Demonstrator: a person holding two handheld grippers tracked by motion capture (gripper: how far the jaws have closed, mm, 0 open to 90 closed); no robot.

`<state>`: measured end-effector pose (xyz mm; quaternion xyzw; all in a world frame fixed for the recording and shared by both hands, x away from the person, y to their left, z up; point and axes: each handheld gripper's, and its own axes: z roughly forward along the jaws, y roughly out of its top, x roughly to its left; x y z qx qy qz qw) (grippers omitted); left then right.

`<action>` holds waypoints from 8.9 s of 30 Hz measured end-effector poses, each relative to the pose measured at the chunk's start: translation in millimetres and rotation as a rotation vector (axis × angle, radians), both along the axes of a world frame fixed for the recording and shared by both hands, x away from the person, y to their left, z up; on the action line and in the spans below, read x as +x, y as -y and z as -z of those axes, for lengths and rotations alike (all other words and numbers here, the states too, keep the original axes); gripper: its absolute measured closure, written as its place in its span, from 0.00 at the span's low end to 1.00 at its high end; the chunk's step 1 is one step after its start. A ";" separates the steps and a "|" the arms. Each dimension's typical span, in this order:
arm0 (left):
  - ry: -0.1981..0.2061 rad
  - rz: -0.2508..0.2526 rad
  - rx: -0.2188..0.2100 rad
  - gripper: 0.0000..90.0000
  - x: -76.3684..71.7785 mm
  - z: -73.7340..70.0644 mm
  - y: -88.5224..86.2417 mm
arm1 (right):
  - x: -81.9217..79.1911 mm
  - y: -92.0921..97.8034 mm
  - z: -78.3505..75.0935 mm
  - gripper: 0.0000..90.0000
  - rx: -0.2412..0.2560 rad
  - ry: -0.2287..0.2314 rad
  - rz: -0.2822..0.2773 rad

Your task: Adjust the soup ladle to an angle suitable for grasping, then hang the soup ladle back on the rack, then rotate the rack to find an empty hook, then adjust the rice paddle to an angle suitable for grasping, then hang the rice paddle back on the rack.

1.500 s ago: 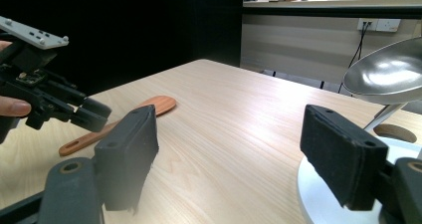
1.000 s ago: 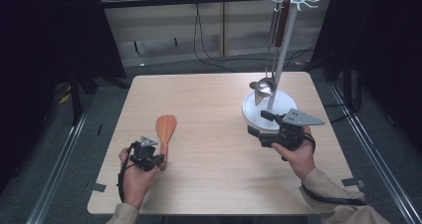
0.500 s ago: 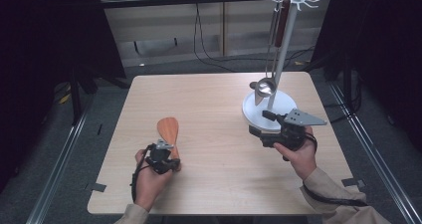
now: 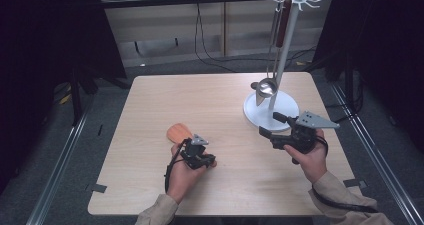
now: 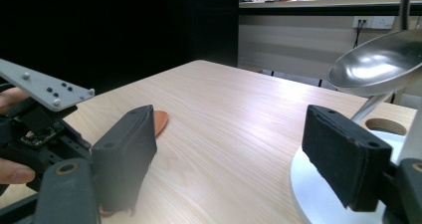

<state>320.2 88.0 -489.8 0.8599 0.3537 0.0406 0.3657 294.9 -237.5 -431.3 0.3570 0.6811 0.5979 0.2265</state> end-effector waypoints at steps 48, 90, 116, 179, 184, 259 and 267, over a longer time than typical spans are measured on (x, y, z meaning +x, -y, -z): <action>0.171 0.285 0.034 0.18 26.2 9.7 -27.8 | -3.3 11.5 1.7 0.21 -0.010 -0.035 -0.015; 0.133 0.226 0.005 0.75 37.4 9.7 3.6 | -4.0 12.0 -2.3 0.21 0.002 -0.032 -0.020; 0.069 0.255 0.150 0.69 39.6 0.6 23.2 | -7.6 9.0 5.1 0.19 -0.027 -0.067 -0.043; 0.273 -0.078 -0.313 0.18 13.8 -41.6 -7.5 | 12.9 -11.8 -33.3 0.94 0.241 -0.049 -0.154; 0.253 -0.087 -0.286 0.15 14.9 -32.7 -11.8 | 18.3 -2.7 -53.4 0.94 0.281 0.020 -0.160; 0.242 -0.122 -0.287 0.11 17.2 -28.0 -29.0 | 127.4 64.0 -156.5 0.94 0.342 0.131 -0.100; 0.236 -0.119 -0.277 0.11 16.2 -27.3 -27.5 | 123.3 74.1 -156.0 0.92 0.330 0.129 -0.053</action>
